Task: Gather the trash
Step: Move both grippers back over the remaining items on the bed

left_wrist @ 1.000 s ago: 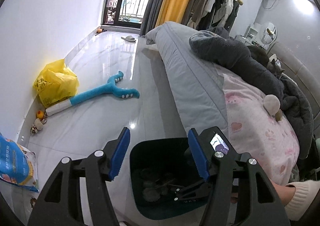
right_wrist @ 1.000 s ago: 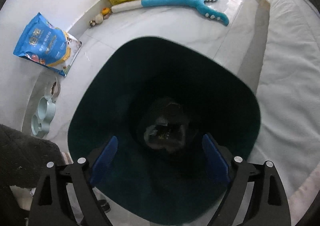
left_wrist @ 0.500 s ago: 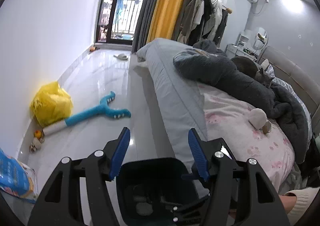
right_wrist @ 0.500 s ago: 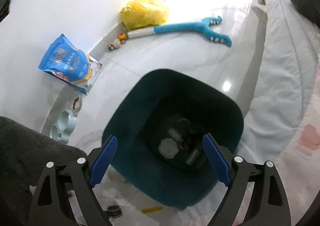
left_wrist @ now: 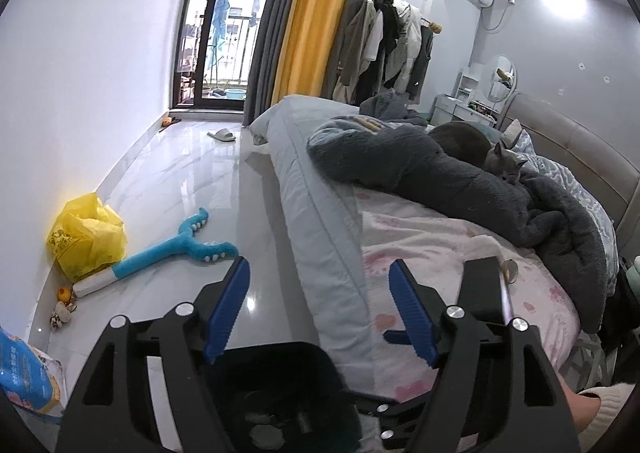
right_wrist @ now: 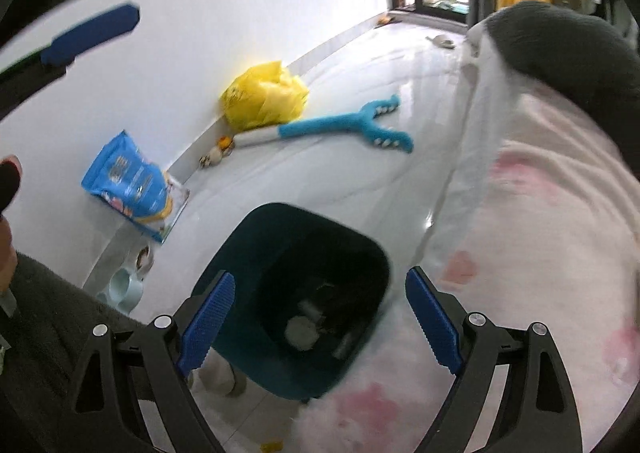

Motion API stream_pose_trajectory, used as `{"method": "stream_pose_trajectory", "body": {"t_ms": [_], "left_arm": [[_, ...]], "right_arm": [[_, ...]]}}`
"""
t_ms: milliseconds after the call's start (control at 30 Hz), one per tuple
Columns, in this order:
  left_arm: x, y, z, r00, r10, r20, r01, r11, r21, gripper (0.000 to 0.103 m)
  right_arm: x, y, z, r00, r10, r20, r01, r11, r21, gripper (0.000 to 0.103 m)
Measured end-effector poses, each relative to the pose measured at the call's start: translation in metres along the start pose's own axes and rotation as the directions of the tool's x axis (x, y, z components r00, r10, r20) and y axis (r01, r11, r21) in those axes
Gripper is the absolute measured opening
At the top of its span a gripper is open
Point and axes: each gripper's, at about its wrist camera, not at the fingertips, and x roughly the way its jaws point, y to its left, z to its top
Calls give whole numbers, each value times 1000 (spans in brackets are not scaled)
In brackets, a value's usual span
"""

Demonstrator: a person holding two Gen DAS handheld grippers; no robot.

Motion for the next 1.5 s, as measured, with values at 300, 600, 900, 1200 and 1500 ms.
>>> {"method": "stream_pose_trajectory", "body": {"t_ms": [300, 600, 900, 1200, 1500], "left_arm": [[15, -37, 8, 1000, -29, 4, 29, 999, 15, 80], [39, -72, 12, 998, -63, -18, 63, 997, 35, 82], [58, -108, 10, 995, -92, -38, 95, 993, 64, 83], [78, -136, 10, 990, -124, -64, 128, 989, 78, 83], [101, -157, 7, 986, -135, -101, 144, 986, 89, 84]], "right_arm": [[-45, -42, -10, 993, -72, 96, 67, 996, 51, 88], [-83, -89, -25, 974, -153, 165, 137, 985, 109, 88], [-119, -137, -44, 946, -243, 213, 211, 964, 164, 89], [-138, -180, -64, 925, -319, 206, 278, 938, 205, 90], [-141, -206, -79, 923, -340, 180, 297, 927, 229, 90]]}}
